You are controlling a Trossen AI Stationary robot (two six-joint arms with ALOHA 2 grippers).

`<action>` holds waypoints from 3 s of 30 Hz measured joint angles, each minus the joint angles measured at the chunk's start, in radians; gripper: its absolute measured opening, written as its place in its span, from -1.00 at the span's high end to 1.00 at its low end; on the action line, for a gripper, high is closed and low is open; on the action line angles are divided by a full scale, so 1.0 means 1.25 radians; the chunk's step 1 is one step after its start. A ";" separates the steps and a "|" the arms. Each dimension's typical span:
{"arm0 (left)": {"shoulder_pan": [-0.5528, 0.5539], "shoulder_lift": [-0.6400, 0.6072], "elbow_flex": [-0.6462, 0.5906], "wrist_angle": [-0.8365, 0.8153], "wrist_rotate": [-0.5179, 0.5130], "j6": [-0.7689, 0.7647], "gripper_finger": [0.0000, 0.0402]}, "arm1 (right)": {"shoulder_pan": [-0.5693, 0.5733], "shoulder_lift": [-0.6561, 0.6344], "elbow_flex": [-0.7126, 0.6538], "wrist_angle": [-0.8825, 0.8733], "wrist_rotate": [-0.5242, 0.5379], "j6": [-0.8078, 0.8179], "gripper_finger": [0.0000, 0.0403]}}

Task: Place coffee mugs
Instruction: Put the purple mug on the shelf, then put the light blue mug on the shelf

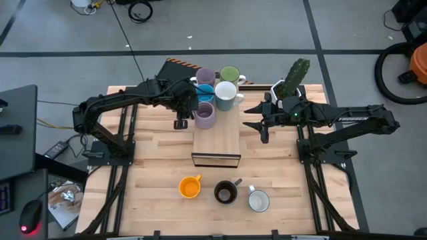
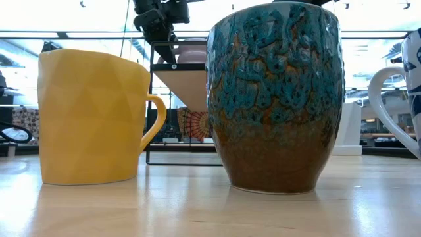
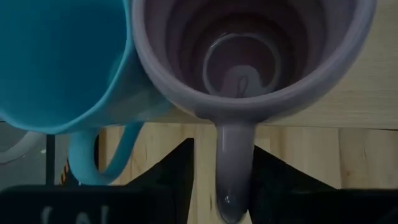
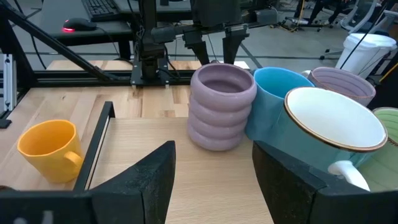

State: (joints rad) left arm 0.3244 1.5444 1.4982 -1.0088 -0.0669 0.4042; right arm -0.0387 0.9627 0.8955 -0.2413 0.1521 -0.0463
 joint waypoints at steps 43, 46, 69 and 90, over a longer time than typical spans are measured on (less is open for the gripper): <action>-0.026 -0.115 -0.002 0.066 -0.049 -0.012 -0.11 | 0.000 0.000 0.000 0.004 -0.013 0.001 -0.09; -0.034 -0.154 -0.002 0.108 -0.049 -0.014 -0.11 | 0.000 0.000 0.000 0.004 -0.012 0.002 -0.09; -0.257 -0.497 -0.495 0.469 -0.042 -0.170 0.14 | 0.128 0.001 0.000 0.016 0.124 0.045 -0.08; -0.466 -0.529 -0.923 0.926 -0.141 -0.419 0.14 | 0.182 0.122 0.000 0.065 0.165 0.085 -0.04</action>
State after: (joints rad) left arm -0.2582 0.8832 0.3440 0.1485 -0.2427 -0.1199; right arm 0.1892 1.1149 0.8959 -0.1598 0.3579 0.0602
